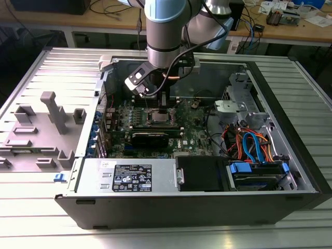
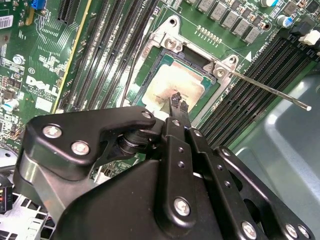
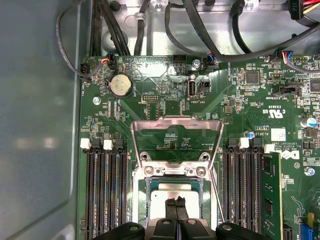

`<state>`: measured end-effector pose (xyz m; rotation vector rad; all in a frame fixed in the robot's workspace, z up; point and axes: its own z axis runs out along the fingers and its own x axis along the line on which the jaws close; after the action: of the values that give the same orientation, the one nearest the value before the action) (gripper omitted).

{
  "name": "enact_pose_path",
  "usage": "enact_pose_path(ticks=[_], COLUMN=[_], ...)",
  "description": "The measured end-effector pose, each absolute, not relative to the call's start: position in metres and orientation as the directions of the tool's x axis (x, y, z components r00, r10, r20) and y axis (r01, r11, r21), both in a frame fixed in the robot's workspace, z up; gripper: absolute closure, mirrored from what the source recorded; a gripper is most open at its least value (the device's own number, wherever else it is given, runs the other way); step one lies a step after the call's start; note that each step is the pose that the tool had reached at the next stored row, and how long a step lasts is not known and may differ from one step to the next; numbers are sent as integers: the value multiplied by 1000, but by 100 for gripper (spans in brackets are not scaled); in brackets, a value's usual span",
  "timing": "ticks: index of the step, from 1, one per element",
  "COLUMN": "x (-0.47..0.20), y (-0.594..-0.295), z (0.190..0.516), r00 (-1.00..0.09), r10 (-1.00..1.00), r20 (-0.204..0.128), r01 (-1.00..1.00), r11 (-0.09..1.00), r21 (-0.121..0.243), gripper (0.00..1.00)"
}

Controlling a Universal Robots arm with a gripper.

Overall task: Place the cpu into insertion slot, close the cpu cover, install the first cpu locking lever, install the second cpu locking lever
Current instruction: 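Close the cpu cover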

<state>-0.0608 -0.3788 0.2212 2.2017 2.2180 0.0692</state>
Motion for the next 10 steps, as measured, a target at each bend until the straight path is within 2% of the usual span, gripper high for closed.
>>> enact_pose_path(ticks=[10], x=[-61], y=[-379], z=[224], r00=[-8], r10=[1000], r20=[20], r01=[999], r11=[7], r21=[43], gripper=[89])
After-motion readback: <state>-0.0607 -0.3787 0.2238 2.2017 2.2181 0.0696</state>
